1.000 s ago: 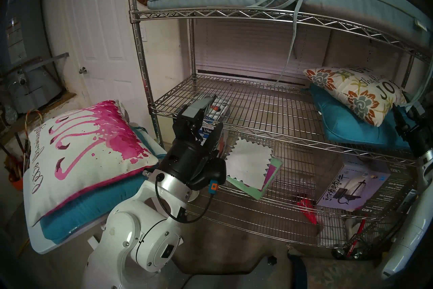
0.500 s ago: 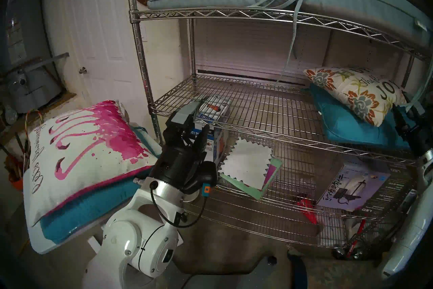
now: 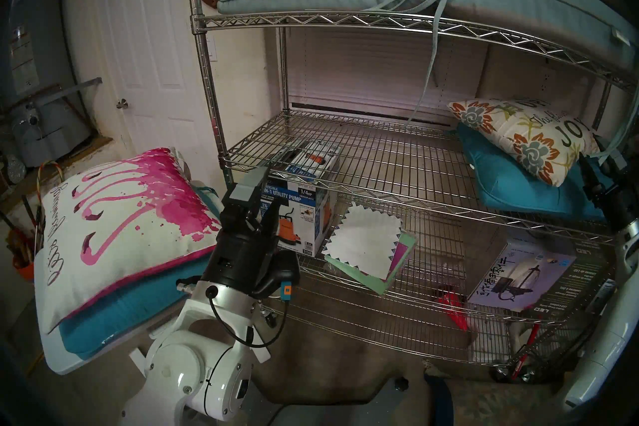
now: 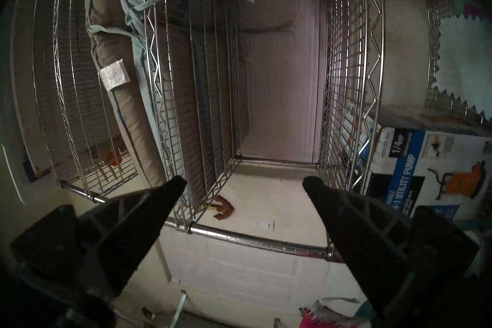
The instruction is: Put cushion on the shelf
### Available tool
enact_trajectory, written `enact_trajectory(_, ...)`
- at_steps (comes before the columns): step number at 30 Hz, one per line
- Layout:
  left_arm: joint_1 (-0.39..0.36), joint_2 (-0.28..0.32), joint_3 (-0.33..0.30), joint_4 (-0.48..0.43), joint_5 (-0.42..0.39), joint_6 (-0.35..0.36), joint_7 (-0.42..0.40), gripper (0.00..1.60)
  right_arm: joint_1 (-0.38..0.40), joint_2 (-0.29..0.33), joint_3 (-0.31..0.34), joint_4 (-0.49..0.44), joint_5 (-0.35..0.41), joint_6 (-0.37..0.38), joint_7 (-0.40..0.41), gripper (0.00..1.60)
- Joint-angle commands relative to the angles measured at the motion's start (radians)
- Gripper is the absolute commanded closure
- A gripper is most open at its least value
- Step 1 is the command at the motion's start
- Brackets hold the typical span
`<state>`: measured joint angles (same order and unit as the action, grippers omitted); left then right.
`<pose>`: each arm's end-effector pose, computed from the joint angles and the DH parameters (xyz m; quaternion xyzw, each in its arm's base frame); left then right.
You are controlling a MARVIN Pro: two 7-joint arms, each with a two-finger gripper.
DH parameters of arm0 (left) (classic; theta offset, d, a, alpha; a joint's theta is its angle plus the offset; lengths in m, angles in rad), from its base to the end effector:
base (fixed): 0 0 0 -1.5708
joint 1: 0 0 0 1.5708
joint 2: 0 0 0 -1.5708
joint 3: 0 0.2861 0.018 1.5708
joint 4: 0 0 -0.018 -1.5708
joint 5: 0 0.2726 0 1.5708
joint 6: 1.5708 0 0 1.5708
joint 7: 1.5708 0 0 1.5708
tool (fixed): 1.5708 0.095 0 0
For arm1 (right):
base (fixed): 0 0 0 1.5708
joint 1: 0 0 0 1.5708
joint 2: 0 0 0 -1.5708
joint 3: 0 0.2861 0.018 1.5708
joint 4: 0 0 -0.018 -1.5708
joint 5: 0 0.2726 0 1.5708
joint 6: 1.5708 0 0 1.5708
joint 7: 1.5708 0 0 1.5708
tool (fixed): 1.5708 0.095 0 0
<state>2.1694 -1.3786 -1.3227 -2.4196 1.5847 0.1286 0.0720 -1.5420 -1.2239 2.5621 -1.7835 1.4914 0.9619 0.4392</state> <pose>0.2015 -0.0498 -0.1717 -0.3801 0.4570 -0.6185 0.5139 0.2447 -0.2897 -0.1029 -0.4977 0.1776 -0.7055 0.4722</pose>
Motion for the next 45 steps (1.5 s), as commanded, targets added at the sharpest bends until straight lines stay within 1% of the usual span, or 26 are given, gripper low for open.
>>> enact_trajectory(1,0.087,-0.003,-0.022,-0.024,0.026,0.07,0.05,0.0,0.006,0.007,0.0,-0.013,0.006,-0.002,0.005,0.0)
enact_trajectory(17,0.263,-0.023,-0.082,-0.024,0.07,0.241,0.14,0.0,0.006,0.007,0.0,-0.013,0.006,-0.002,0.005,0.0)
enact_trajectory(18,0.262,-0.022,-0.087,-0.024,0.071,0.249,0.144,0.0,0.006,0.007,0.0,-0.013,0.006,-0.002,0.005,0.0)
enact_trajectory(19,0.286,-0.025,-0.09,-0.024,0.074,0.261,0.151,0.0,0.006,0.007,0.0,-0.013,0.006,-0.002,0.005,0.0)
enact_trajectory(24,0.341,-0.034,-0.107,-0.024,0.082,0.311,0.181,0.0,0.006,0.007,0.0,-0.013,0.007,-0.002,0.005,0.0)
enact_trajectory(25,0.342,-0.035,-0.111,-0.024,0.082,0.319,0.185,0.0,0.006,0.007,0.0,-0.013,0.006,-0.002,0.005,0.0)
enact_trajectory(26,0.364,-0.037,-0.115,-0.024,0.084,0.332,0.193,0.0,0.006,0.007,0.0,-0.013,0.007,-0.002,0.005,0.0)
enact_trajectory(30,0.408,-0.049,-0.127,-0.024,0.086,0.372,0.217,0.0,0.006,0.008,0.0,-0.013,0.007,-0.002,0.005,0.0)
enact_trajectory(31,0.402,-0.05,-0.131,-0.024,0.086,0.378,0.219,0.0,0.006,0.007,0.0,-0.013,0.007,-0.002,0.005,0.0)
enact_trajectory(33,0.441,-0.057,-0.139,-0.024,0.087,0.401,0.234,0.0,0.006,0.008,0.0,-0.013,0.007,-0.002,0.005,0.0)
enact_trajectory(41,0.534,-0.085,-0.164,-0.024,0.083,0.476,0.278,0.0,0.006,0.008,0.0,-0.013,0.007,-0.002,0.006,0.0)
enact_trajectory(43,0.544,-0.095,-0.17,-0.024,0.08,0.496,0.289,0.0,0.006,0.008,0.0,-0.013,0.007,-0.002,0.006,0.0)
enact_trajectory(45,0.58,-0.106,-0.178,-0.024,0.079,0.518,0.302,0.0,0.006,0.008,0.0,-0.013,0.007,-0.002,0.006,0.0)
